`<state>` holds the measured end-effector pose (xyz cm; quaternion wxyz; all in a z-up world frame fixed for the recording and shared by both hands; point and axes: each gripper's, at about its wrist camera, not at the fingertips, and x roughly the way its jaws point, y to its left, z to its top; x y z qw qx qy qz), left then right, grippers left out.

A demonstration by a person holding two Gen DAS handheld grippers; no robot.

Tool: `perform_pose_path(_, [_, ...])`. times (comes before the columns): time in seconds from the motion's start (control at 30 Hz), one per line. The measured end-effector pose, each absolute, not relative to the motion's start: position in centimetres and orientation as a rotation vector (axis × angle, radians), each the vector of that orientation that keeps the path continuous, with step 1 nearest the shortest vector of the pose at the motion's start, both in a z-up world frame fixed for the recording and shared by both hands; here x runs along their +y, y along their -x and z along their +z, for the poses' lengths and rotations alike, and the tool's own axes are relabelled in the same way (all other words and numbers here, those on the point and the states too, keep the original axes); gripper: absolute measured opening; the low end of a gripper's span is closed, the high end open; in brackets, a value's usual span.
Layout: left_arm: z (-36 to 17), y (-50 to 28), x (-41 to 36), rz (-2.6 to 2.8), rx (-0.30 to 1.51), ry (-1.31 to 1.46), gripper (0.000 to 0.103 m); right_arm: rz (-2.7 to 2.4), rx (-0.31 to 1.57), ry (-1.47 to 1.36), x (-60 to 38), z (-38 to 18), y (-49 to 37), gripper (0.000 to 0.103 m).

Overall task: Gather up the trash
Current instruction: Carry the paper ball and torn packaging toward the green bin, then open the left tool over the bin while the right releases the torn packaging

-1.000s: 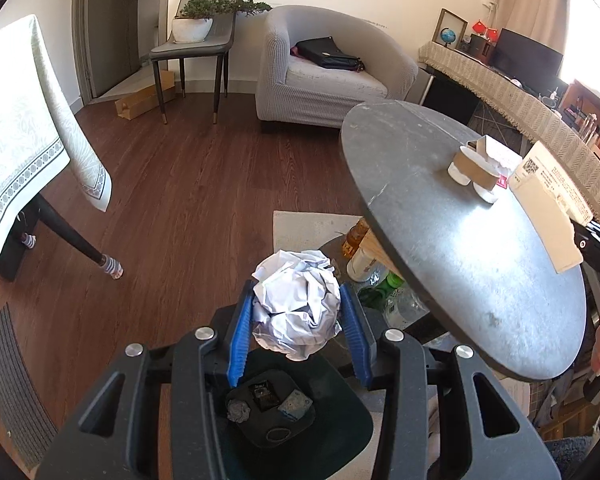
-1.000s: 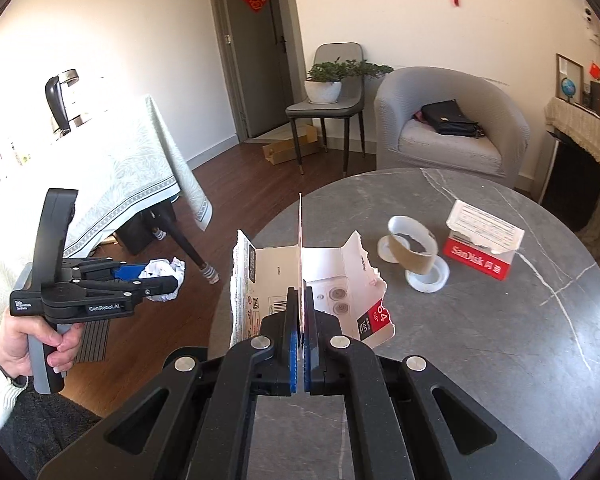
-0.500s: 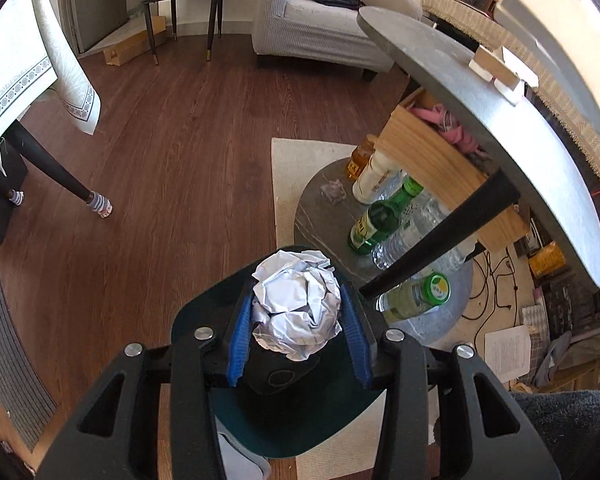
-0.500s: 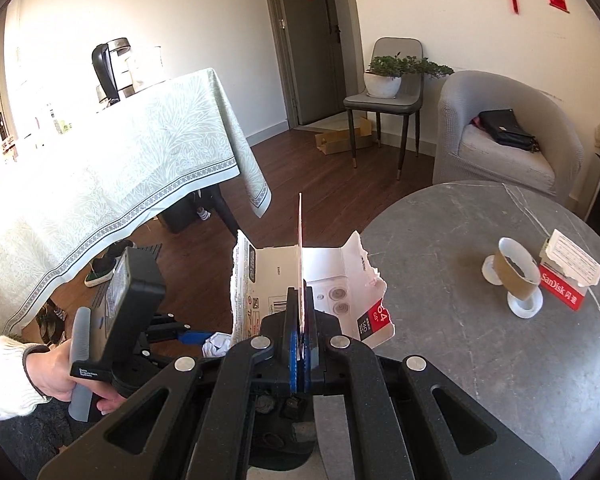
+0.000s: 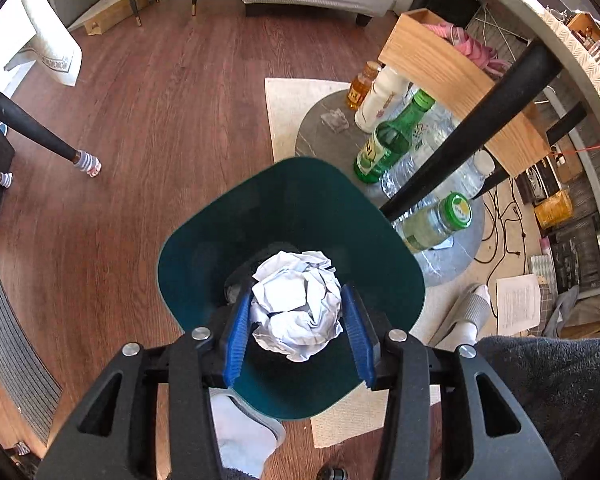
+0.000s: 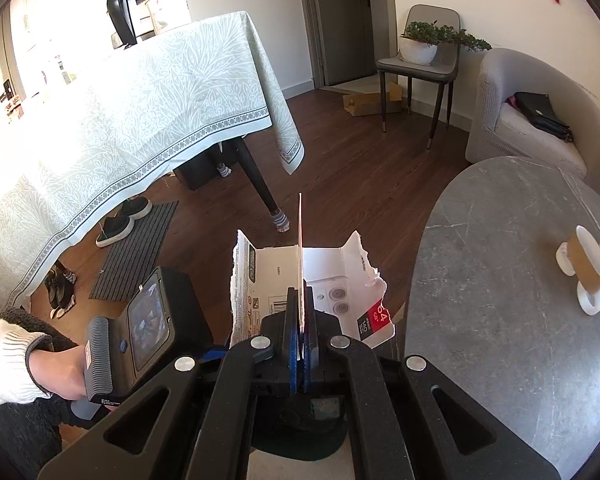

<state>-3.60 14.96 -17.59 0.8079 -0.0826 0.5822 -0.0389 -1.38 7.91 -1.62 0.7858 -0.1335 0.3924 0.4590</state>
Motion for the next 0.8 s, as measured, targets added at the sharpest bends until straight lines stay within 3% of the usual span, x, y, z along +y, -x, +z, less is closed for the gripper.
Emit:
perform_pose_path(0.17, [-18.2, 4.3, 15.1, -0.091, 1.251, 0.152, 0.056, 1.0, 0.874, 0.339, 9.8, -3.0, 1.9, 0.002])
perform_pose_path(0.4, [-17.2, 5.2, 17.3, -0.038, 1.215, 0.188, 0.056, 0.984, 0.912, 0.398, 11.4, -4.9, 2.0, 0.002])
perform_pose_path(0.8, [-12.0, 5.6, 22.1, 0.082, 1.059, 0.275, 0.038, 0.948, 1.068, 0.535, 14.2, -11.1, 2.8, 0.002])
